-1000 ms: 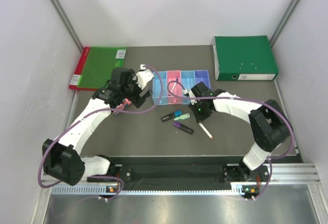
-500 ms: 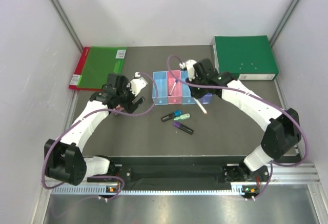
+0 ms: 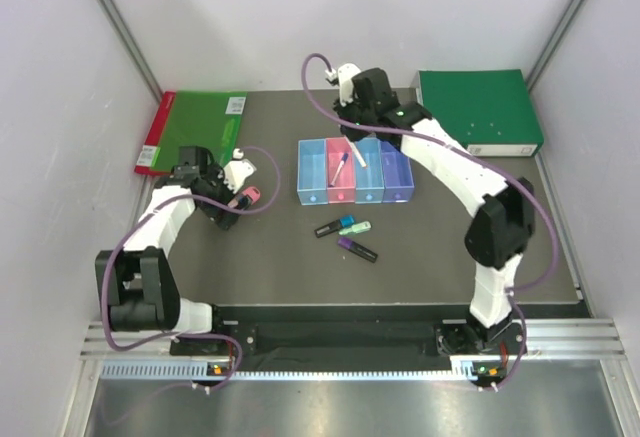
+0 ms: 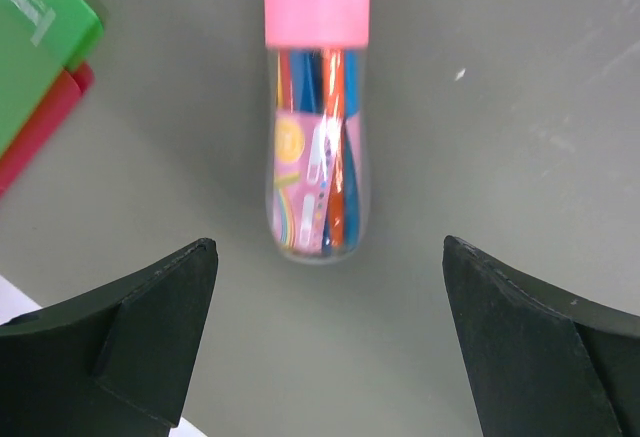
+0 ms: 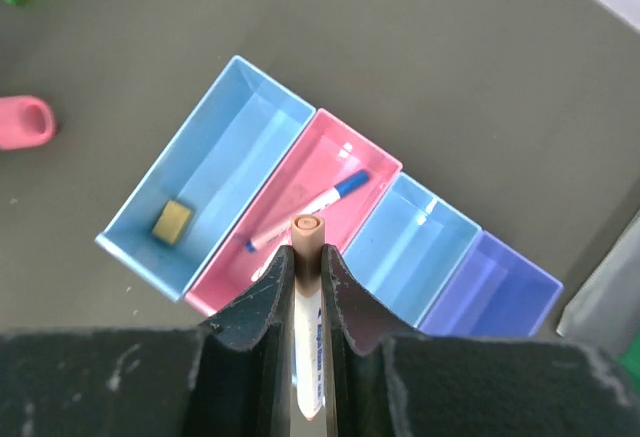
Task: Sort the stationery into containers
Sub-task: Place the pen in the storage box.
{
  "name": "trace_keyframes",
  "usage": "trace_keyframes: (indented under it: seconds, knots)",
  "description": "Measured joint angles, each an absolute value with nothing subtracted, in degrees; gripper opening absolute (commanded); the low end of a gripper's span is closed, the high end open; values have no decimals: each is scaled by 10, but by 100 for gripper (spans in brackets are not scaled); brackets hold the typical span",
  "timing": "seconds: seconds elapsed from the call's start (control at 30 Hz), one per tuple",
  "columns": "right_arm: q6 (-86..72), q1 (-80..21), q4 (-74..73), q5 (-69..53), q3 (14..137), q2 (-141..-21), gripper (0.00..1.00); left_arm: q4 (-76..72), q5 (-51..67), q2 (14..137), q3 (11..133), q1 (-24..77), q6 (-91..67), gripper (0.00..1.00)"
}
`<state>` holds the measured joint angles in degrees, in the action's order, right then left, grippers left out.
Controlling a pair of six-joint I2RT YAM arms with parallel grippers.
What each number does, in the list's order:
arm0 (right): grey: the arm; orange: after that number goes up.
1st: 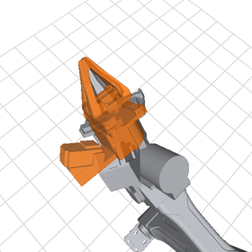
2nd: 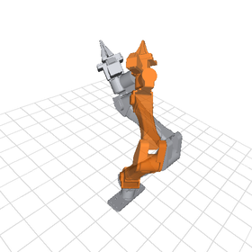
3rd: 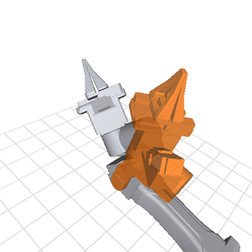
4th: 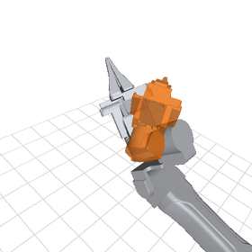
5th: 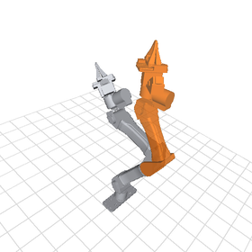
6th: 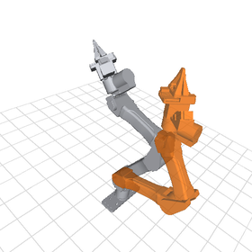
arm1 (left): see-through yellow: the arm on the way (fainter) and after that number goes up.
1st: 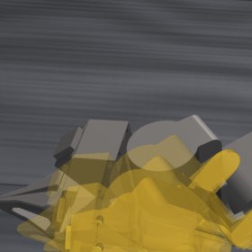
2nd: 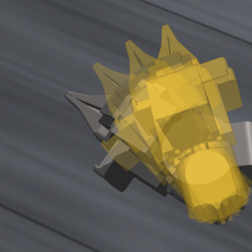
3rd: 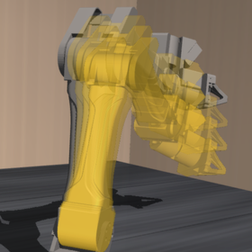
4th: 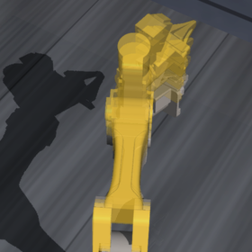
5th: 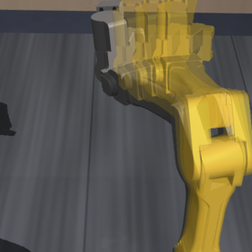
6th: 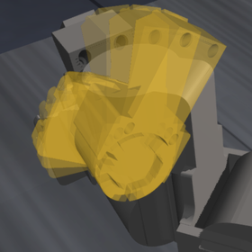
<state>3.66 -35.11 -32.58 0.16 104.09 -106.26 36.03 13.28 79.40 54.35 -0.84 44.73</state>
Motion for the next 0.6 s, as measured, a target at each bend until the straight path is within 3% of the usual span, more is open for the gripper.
trace_keyframes:
  seconds: [0.3,0.6]
  knots:
    - [23,-351,-316,2,1143,-1214,0,379,175,843,551,-57,499,99]
    - [12,-351,-298,-10,1146,-1249,0,382,198,892,569,-60,510,99]
